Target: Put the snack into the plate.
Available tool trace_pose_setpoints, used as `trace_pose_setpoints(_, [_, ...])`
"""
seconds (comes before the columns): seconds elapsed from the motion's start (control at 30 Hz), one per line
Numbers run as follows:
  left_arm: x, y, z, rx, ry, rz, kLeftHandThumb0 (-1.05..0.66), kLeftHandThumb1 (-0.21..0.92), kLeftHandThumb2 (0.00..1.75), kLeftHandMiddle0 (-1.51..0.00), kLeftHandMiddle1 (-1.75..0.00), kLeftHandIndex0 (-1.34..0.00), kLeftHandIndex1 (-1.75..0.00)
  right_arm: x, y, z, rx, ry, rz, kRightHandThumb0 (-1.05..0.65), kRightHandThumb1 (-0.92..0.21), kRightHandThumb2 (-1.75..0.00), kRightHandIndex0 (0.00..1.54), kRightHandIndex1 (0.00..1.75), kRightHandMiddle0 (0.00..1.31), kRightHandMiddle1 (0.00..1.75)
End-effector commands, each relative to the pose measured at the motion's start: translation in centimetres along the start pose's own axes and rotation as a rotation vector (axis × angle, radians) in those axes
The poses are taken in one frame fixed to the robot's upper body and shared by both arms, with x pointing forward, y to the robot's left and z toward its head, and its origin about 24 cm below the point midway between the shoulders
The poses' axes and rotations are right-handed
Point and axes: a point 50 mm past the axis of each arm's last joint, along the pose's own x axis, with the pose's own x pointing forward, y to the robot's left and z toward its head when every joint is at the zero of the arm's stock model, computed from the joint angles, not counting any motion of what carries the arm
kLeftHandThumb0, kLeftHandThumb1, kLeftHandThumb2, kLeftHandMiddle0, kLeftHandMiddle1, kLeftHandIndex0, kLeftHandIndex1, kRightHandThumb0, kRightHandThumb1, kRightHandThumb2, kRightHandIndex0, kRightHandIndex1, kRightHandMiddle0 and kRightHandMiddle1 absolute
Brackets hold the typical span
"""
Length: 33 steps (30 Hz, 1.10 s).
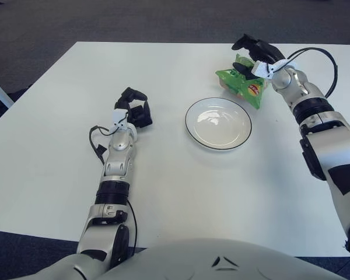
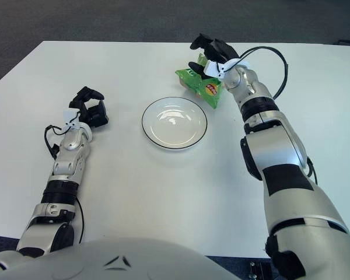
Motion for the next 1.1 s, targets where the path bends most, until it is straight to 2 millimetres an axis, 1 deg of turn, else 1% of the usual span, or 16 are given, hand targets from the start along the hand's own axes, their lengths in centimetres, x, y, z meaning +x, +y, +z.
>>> trace_pose_setpoints(0.0, [-3.7, 0.8, -6.1, 0.023, 0.251, 0.042, -0.48, 0.31, 1.32, -1.28, -1.75, -0.62, -1.75, 0.3, 0.0, 0.0, -0.029, 0.024, 0.034, -0.9, -0.92, -1.12, 0.0, 0.1, 0.0, 0.66])
trace_pose_setpoints(0.2, [-3.8, 0.9, -6.1, 0.019, 0.241, 0.045, -0.48, 0.32, 1.31, -1.28, -1.75, -0.6, -1.75, 0.3, 0.4, -0.4, -0.041, 0.063, 0.065, -0.88, -0.92, -1.16, 0.0, 0.02, 0.0, 0.67])
trace_pose_setpoints(0.33, [-3.8, 0.8, -6.0, 0.011, 0.236, 0.051, -0.47, 0.33, 1.29, -1.27, -1.75, -0.59, -1.75, 0.2, 0.5, -0.7, -0.038, 0.089, 0.075, -0.88, -0.92, -1.17, 0.0, 0.0, 0.0, 0.68])
trace_pose_setpoints(0.5, [-3.9, 0.8, -6.0, 0.0, 0.227, 0.057, -0.47, 0.33, 1.29, -1.26, -1.75, -0.59, -1.75, -0.1, 0.8, -1.4, -0.02, 0.124, 0.084, -0.87, -0.92, -1.17, 0.0, 0.0, 0.0, 0.73])
trace_pose_setpoints(0.7, [-3.9, 0.8, -6.1, 0.002, 0.226, 0.066, -0.47, 0.33, 1.3, -1.27, -1.75, -0.6, -1.75, -0.8, 1.3, -2.3, -0.001, 0.154, 0.095, -0.86, -0.92, -1.16, 0.0, 0.0, 0.0, 0.82])
trace_pose_setpoints(0.77, [-3.9, 0.9, -6.1, 0.005, 0.228, 0.07, -0.47, 0.32, 1.3, -1.28, -1.75, -0.6, -1.75, -1.0, 1.4, -2.6, 0.003, 0.161, 0.099, -0.86, -0.92, -1.15, 0.01, 0.0, 0.0, 0.89])
trace_pose_setpoints(0.87, [-3.8, 0.8, -6.1, 0.009, 0.228, 0.073, -0.48, 0.32, 1.31, -1.28, -1.75, -0.6, -1.75, -1.2, 1.5, -2.9, 0.006, 0.17, 0.111, -0.85, -0.92, -1.14, 0.02, 0.01, 0.0, 0.94])
trace_pose_setpoints(1.07, [-3.8, 0.8, -6.1, 0.02, 0.229, 0.076, -0.48, 0.32, 1.3, -1.28, -1.75, -0.6, -1.75, -1.8, 2.0, -3.7, 0.009, 0.191, 0.147, -0.85, -0.92, -1.13, 0.04, 0.03, 0.0, 1.01])
